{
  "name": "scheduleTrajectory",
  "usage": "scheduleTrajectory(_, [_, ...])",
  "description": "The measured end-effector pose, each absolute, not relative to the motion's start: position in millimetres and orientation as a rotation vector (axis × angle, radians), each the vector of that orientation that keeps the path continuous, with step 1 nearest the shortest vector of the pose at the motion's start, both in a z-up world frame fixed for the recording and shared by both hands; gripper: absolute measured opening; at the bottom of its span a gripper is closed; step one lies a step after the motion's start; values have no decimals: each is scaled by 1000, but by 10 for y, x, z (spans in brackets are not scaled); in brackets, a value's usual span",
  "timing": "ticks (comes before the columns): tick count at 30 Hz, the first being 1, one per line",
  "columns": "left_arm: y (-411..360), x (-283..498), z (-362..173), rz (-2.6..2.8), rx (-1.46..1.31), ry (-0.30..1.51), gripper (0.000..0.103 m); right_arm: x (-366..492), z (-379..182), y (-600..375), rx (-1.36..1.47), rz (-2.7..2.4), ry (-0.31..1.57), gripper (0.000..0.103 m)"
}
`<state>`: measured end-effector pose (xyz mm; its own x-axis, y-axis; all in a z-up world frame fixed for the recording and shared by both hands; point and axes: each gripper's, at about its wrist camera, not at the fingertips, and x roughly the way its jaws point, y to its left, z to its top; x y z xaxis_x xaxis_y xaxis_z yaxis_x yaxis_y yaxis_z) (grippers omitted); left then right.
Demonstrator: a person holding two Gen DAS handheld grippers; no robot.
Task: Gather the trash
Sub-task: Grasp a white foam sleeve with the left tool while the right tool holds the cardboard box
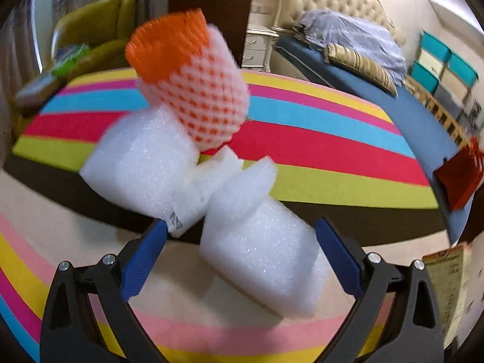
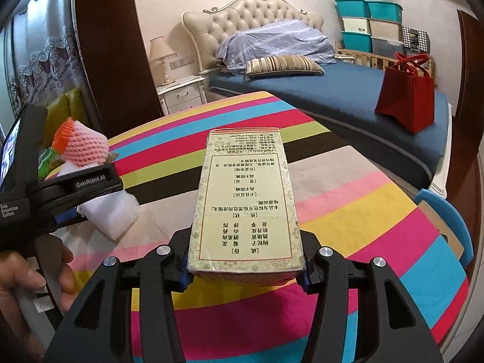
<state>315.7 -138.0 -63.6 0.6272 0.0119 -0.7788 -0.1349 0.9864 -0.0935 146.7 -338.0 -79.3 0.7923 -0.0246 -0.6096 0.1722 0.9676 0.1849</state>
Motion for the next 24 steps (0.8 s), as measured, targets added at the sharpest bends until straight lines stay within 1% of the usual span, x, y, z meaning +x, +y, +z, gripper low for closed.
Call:
scheduleTrajectory(2, [-1357, 3118, -607, 69, -94, 904, 97, 1470, -801, -3399, 246, -106, 652, 50])
scheduleTrajectory(5, [-1237, 2986, -592, 15, -102, 959, 97, 1464, -798, -3389, 237, -104, 649, 50])
scheduleTrajectory(8, [-1137, 2754, -578, -2, -67, 941, 97, 1471, -790, -3356, 214, -103, 650, 50])
scheduleTrajectory(9, [-1104, 2667, -585, -14, -81, 931, 95, 1476, -791, -3348, 210, -103, 652, 50])
scheduleTrajectory(12, [-1084, 2590, -570, -43, -144, 900, 95, 1481, -802, -3342, 219, -103, 660, 50])
scheduleTrajectory(15, [-1241, 2694, -503, -11, -159, 851, 96, 1465, -796, -3323, 214, -107, 654, 50])
scheduleTrajectory(18, [-1393, 2876, -512, 37, -163, 839, 96, 1451, -790, -3340, 225, -105, 647, 50])
scheduleTrajectory(21, [-1473, 3095, -597, 68, -166, 878, 96, 1461, -802, -3373, 247, -96, 654, 50])
scheduleTrajectory(24, [-1599, 3273, -730, 74, -113, 928, 96, 1471, -806, -3385, 254, -91, 657, 50])
